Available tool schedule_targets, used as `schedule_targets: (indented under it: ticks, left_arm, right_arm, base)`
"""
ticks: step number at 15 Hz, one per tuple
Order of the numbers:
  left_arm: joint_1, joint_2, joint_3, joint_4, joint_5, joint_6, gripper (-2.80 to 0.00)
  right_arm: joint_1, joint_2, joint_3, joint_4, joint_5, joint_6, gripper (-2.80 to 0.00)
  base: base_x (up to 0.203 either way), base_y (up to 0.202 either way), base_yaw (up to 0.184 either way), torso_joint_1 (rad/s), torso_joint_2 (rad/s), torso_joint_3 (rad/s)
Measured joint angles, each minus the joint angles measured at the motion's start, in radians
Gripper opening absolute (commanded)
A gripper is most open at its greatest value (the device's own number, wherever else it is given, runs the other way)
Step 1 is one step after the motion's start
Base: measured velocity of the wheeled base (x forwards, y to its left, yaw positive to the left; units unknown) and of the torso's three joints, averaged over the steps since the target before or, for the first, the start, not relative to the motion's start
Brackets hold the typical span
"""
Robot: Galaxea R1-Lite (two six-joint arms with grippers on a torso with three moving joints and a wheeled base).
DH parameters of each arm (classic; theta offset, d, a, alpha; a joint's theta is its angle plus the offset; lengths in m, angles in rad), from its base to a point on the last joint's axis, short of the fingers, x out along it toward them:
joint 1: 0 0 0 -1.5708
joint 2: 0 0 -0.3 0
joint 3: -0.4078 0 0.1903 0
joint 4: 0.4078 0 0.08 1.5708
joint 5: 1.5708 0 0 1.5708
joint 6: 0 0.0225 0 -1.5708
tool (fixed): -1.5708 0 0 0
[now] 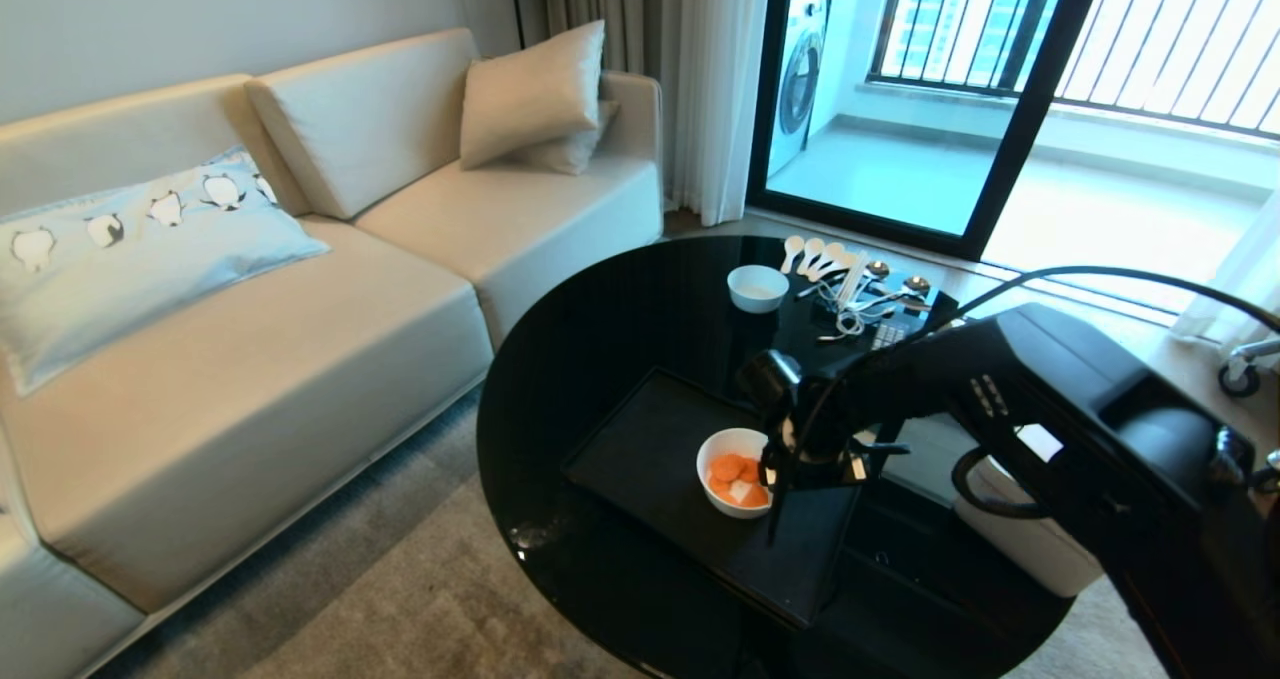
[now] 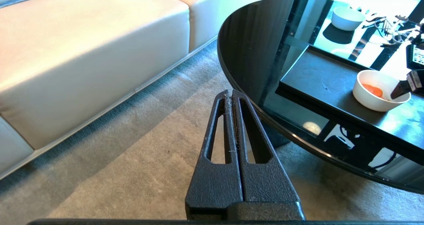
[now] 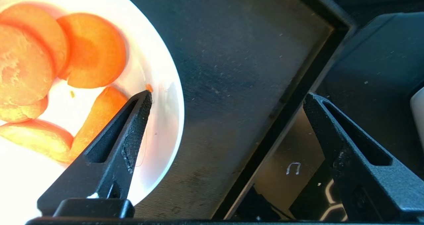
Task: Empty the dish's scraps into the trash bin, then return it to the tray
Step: Pick up the bowl with leftover food
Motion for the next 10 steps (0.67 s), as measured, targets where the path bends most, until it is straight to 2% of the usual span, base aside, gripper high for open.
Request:
schedule_targets:
  ticks: [3, 4, 5, 10]
  left_arm:
    - [0.0, 0.0, 0.0, 0.0, 0.0, 0.0, -2.8]
    - [0.0, 0.0, 0.0, 0.0, 0.0, 0.0, -2.8]
    - [0.0, 0.0, 0.0, 0.0, 0.0, 0.0, -2.8]
    - [0.0, 0.0, 0.0, 0.0, 0.0, 0.0, -2.8]
  right_arm:
    - [0.01, 0.013, 0.0, 0.0, 0.0, 0.009, 0.0]
    - [0.012, 0.016, 0.0, -0.001, -0.001, 0.009, -0.11]
    - [0.014, 0.018, -0.001, -0.001, -0.001, 0.01, -2.8]
    - [0.028, 0.021, 0.0, -0.003, 0.0, 0.01, -2.8]
  base:
    - [0.0, 0.0, 0.0, 0.0, 0.0, 0.0]
    - [0.0, 0.0, 0.0, 0.0, 0.0, 0.0]
    - [0.0, 0.0, 0.0, 0.0, 0.0, 0.0]
    - [0.0, 0.0, 0.0, 0.0, 0.0, 0.0]
